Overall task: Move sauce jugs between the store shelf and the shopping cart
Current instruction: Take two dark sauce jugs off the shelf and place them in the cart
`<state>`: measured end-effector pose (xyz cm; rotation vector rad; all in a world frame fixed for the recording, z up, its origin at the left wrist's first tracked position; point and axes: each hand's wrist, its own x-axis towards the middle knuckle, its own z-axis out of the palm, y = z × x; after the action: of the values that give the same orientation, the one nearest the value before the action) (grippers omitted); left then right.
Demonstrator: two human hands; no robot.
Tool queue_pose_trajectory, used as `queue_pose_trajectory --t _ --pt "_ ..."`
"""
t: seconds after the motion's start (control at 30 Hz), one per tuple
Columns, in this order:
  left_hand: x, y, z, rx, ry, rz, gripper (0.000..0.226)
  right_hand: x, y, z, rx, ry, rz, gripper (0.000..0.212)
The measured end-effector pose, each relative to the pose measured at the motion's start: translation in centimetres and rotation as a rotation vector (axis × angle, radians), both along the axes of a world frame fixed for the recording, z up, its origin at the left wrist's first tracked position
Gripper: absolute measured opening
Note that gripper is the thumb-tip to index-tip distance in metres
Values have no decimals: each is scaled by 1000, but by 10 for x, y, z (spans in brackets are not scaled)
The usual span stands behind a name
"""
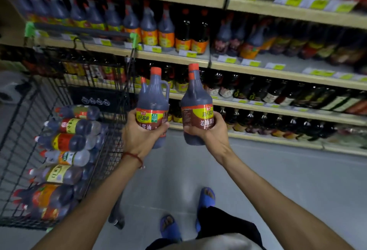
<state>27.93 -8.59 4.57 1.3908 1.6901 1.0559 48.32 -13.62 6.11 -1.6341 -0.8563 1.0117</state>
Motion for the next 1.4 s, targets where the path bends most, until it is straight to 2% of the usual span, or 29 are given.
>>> queue_pose_trajectory --t 0.17,0.37,0.5,0.83,1.1,1.4 --pt "55 2 6 16 19 -115 87 51 -22 -1 21 0 -147 92" --pt "151 8 17 36 62 -178 80 135 -36 -5 50 -50 -227 90" --pt "228 11 23 83 87 -209 83 204 -37 -5 80 -81 -224 83" --pt "404 8 26 61 124 -213 89 383 -35 -4 107 -216 -146 92" --pt "498 42 18 72 155 -258 93 477 -6 -16 56 -165 -227 88" --pt "595 126 -5 22 125 -238 87 568 71 -35 32 -193 -247 89"
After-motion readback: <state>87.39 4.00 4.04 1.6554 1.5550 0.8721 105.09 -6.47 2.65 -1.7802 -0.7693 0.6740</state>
